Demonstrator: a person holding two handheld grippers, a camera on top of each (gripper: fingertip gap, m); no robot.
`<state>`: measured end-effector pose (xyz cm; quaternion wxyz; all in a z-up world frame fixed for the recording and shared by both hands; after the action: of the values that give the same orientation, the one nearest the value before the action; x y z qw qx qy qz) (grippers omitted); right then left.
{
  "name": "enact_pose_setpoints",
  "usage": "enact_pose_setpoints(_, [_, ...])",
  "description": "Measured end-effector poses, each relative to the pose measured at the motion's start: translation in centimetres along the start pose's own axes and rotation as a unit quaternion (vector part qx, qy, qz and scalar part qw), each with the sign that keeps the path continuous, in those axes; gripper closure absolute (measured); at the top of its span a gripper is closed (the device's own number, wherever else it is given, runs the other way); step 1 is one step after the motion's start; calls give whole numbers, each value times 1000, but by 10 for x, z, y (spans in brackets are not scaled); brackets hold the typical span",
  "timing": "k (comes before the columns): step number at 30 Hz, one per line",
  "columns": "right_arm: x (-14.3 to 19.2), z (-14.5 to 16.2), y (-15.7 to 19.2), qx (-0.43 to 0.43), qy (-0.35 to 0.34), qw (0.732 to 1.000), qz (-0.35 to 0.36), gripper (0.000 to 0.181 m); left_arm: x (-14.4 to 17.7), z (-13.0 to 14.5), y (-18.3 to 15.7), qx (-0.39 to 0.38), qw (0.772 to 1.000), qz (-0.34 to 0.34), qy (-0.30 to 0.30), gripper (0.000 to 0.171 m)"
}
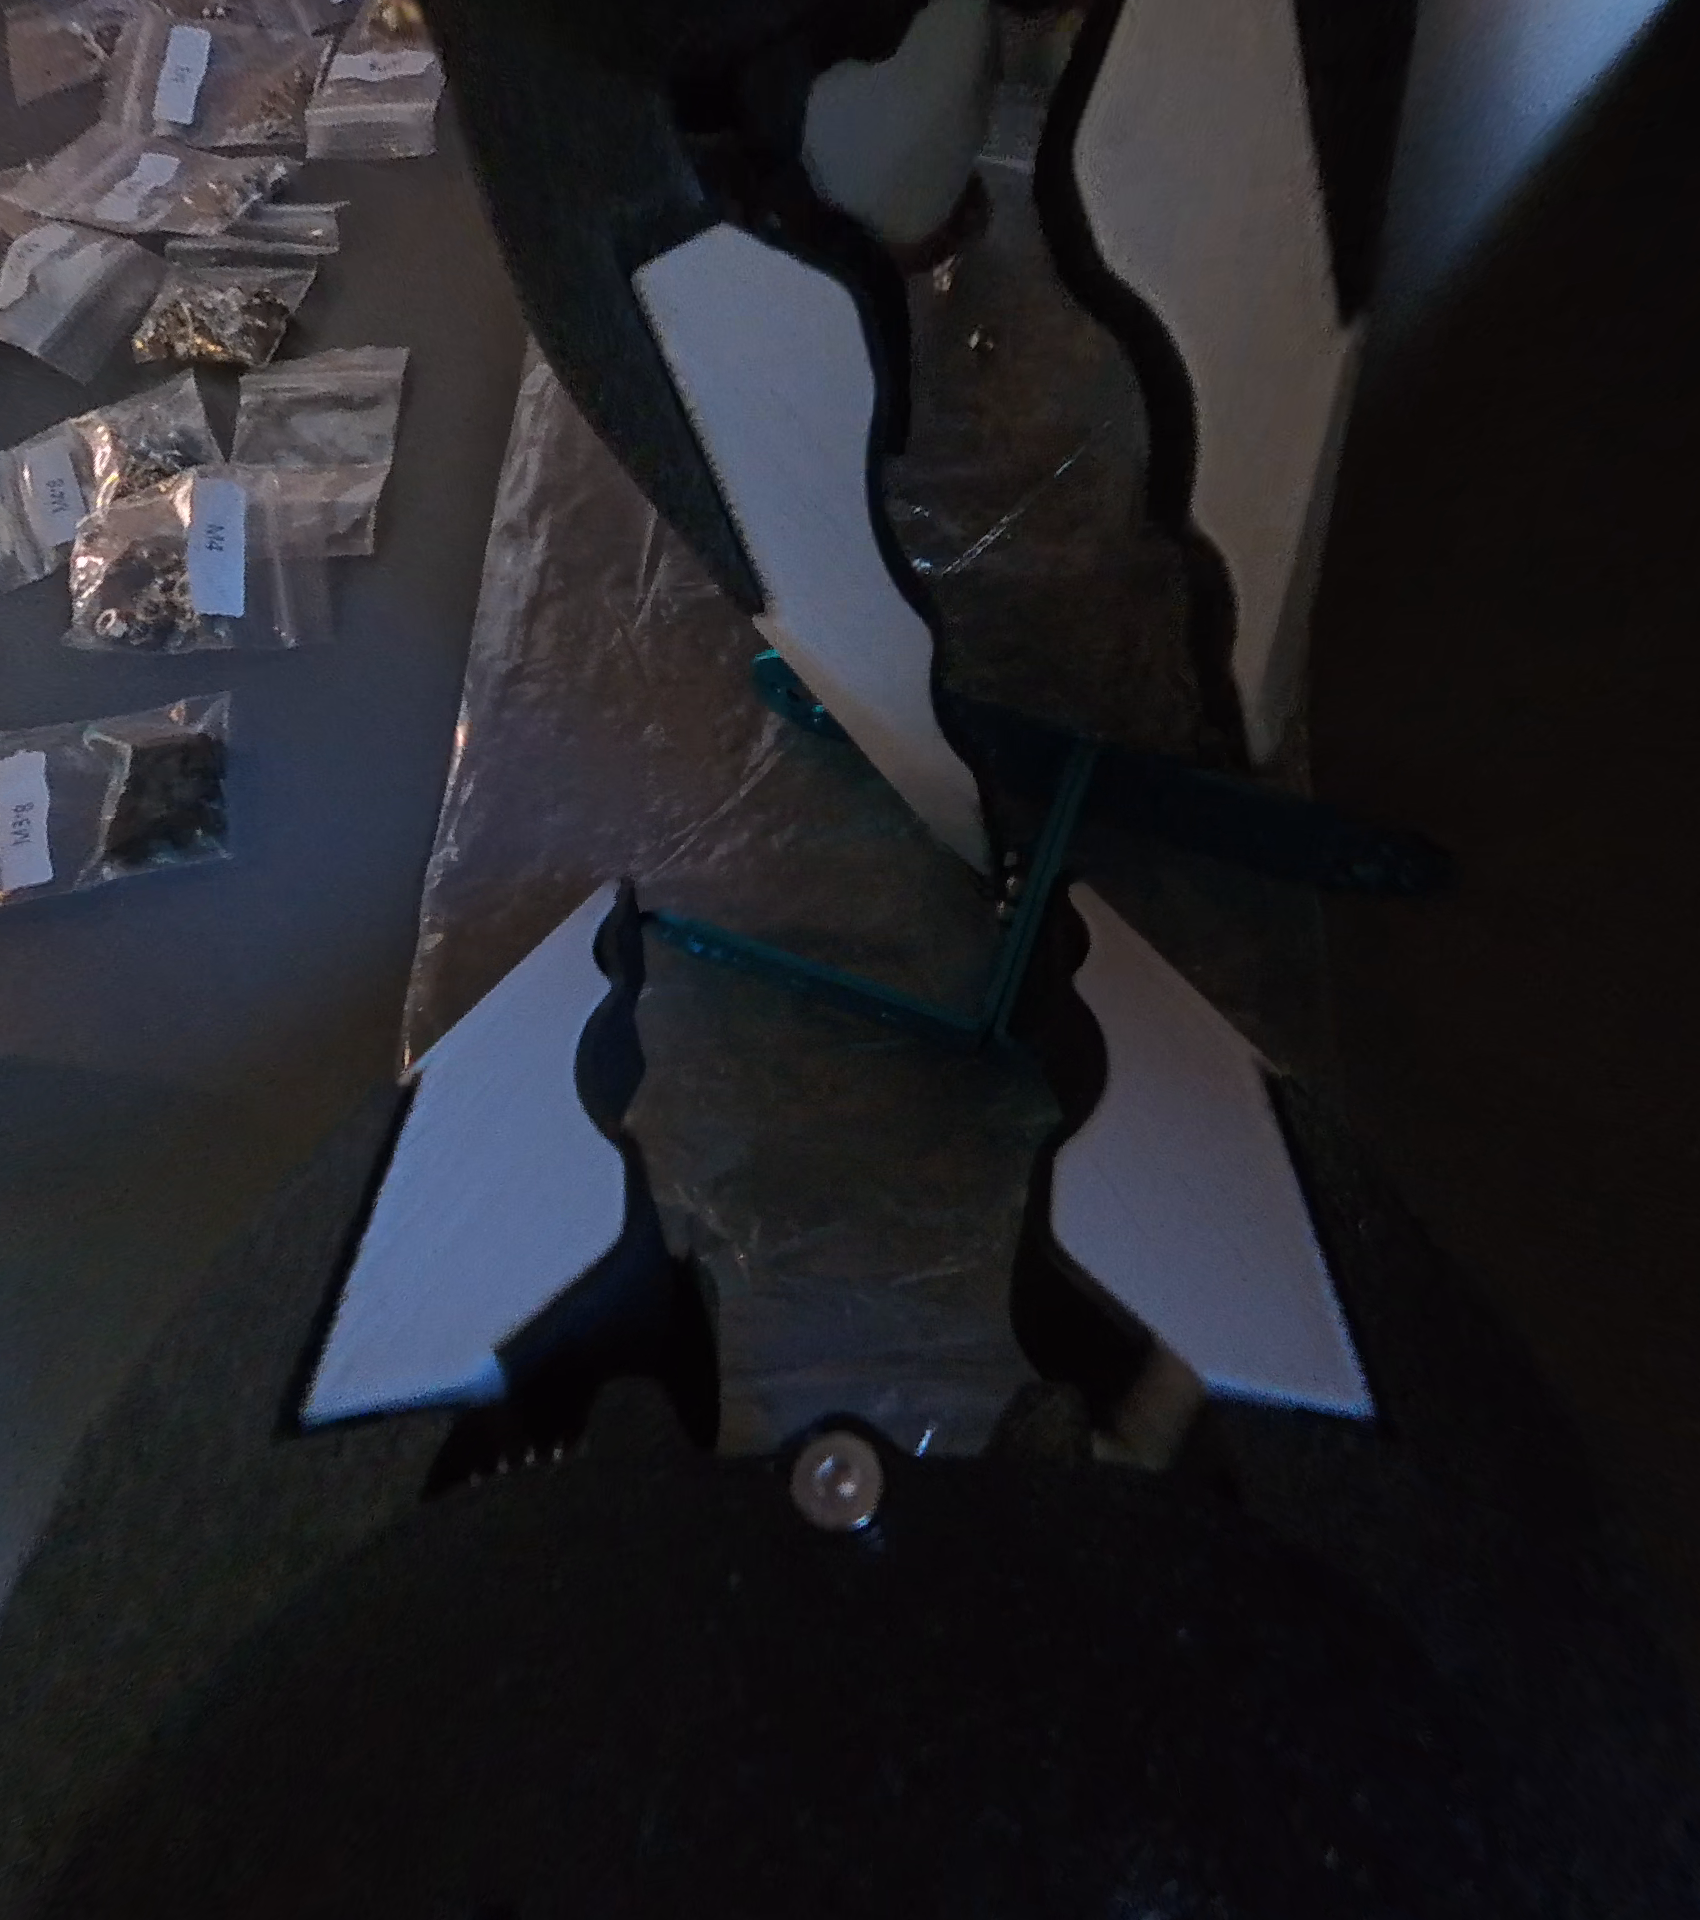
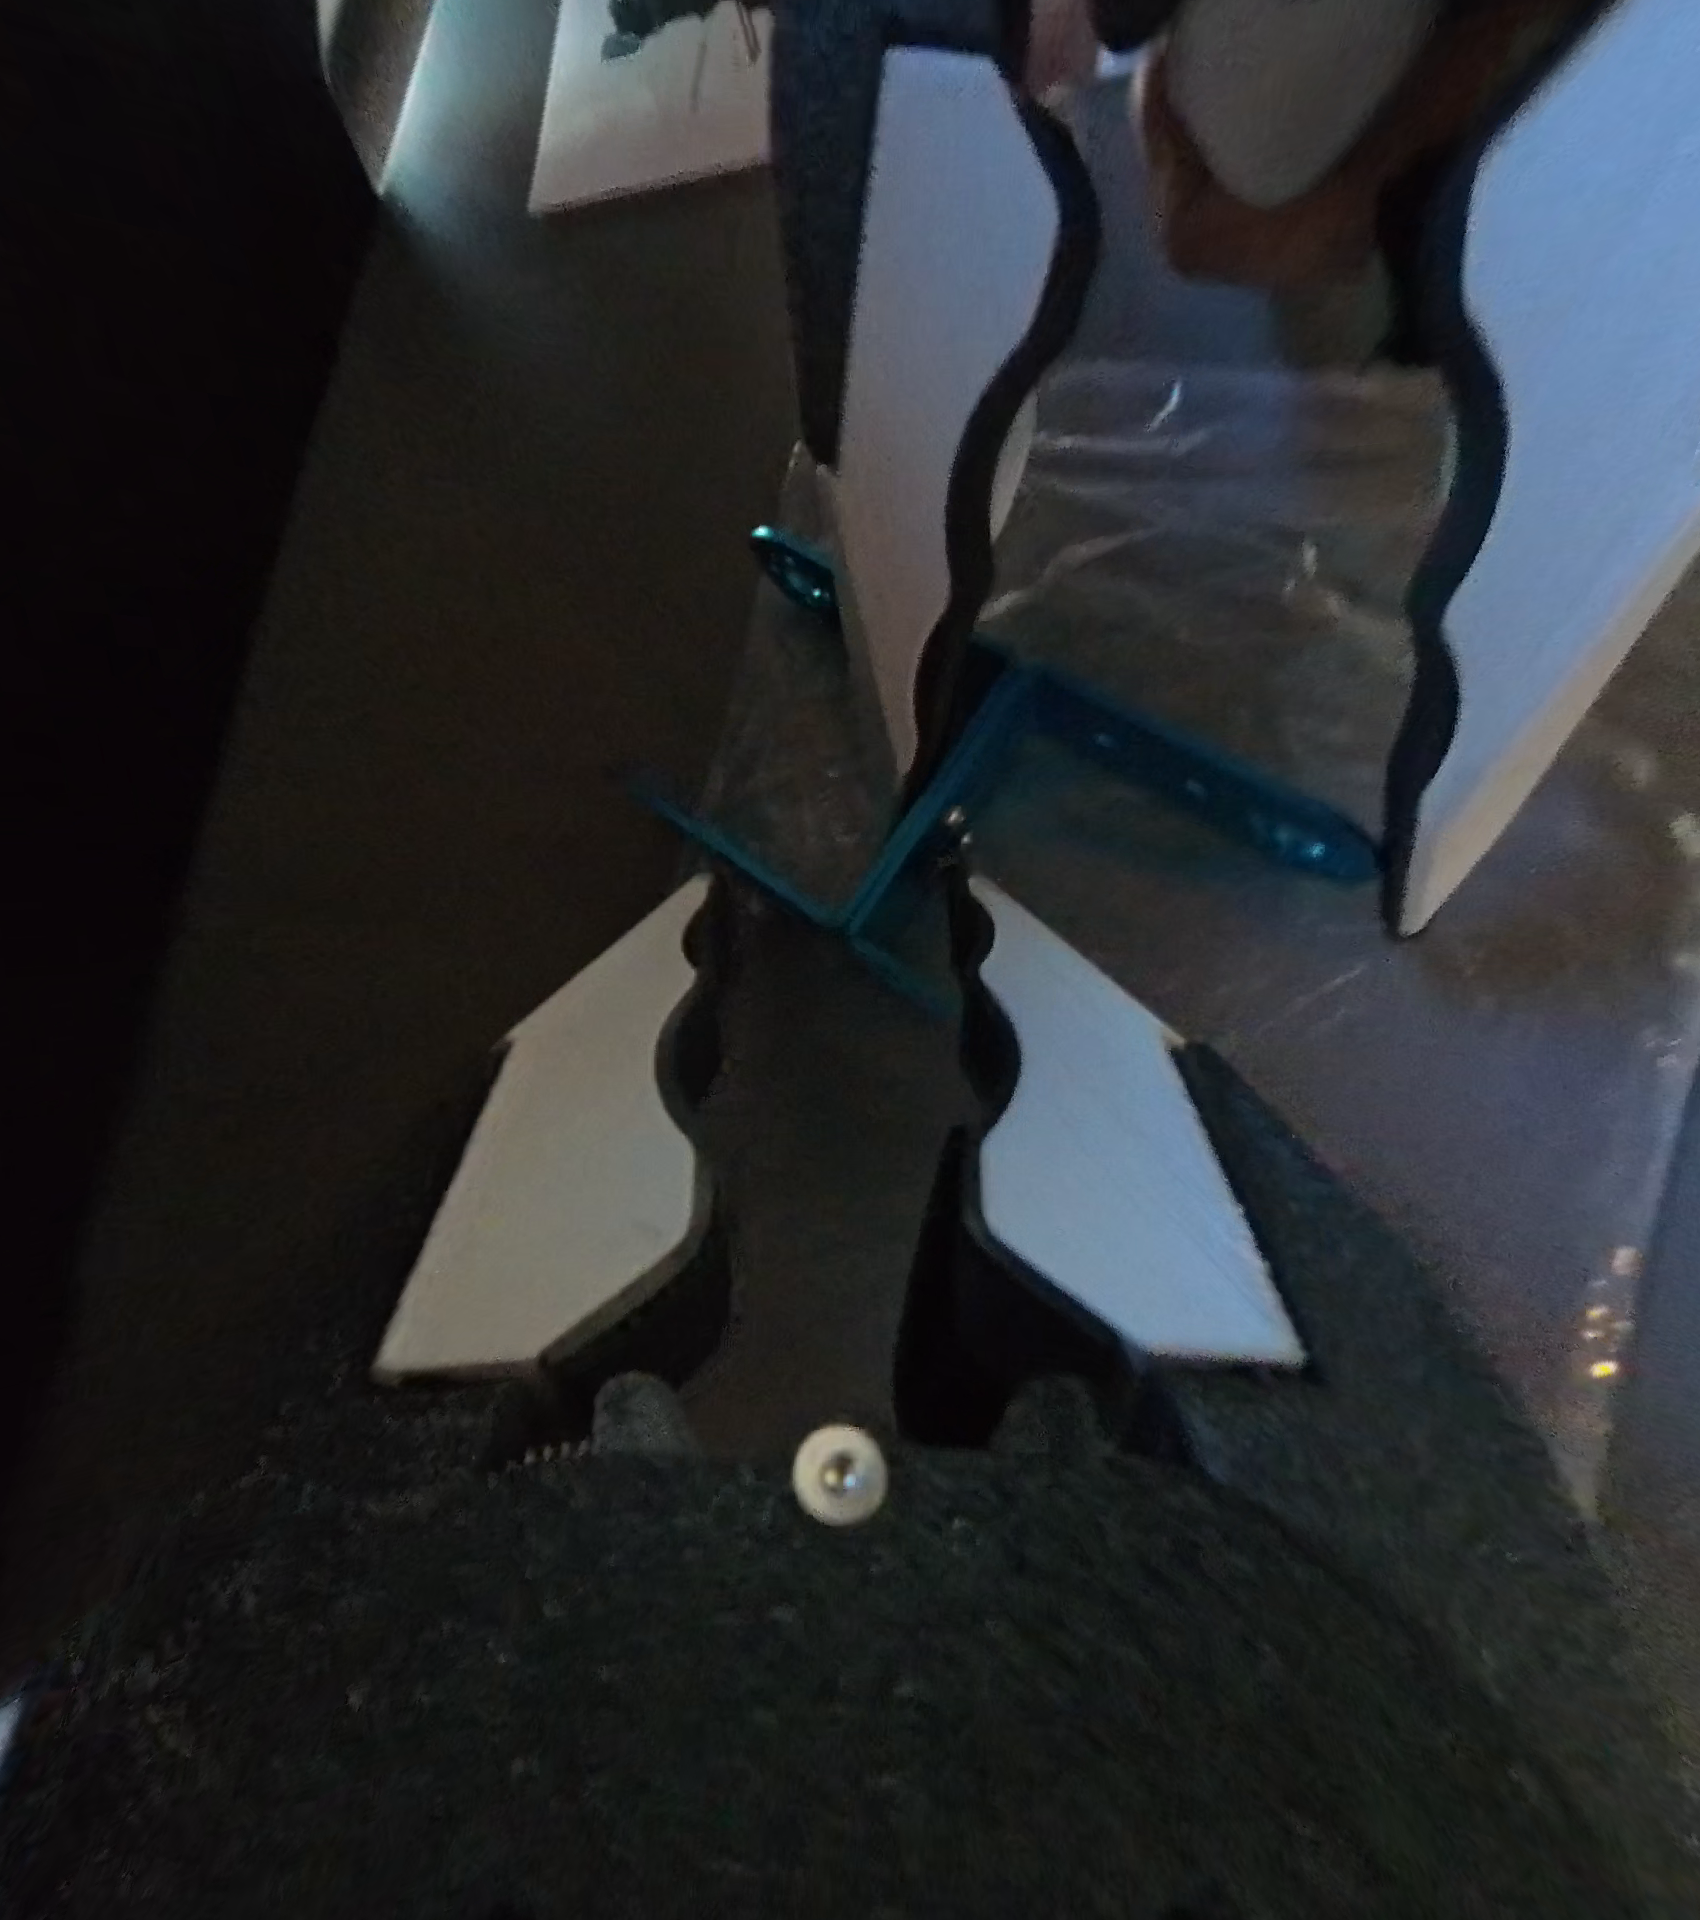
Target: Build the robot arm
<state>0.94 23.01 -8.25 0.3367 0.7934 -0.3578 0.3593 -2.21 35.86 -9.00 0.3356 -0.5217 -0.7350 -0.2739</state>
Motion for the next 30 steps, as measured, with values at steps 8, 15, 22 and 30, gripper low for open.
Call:
enact_pose_setpoints(8, [4,-8,7,-101,16,995,4,135,0,-1,-1,9,1000,-7,1,94])
enact_pose_setpoints(15, [4,-12,12,-84,21,996,33,134,0,-1,-2,3,1000,-4,0,94])
enact_pose_setpoints(22, [5,-9,5,-107,6,994,-2,136,-1,-1,-2,6,1000,-5,0,94])
enact_pose_setpoints(30, [0,-17,16,-52,66,986,141,169,-2,-2,-3,5,1000,-5,0,94])
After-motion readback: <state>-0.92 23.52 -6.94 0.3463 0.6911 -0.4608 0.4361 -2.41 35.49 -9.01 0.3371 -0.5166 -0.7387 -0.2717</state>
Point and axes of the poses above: each gripper's, where its closed fingertips meet, x back along the fingers, z out of its underside, y = z × x across the jaws, the point moved 10 cm from there along x, back along the fingers, and after that the axes turned 9 degrees about y, right-handed, at the moved point
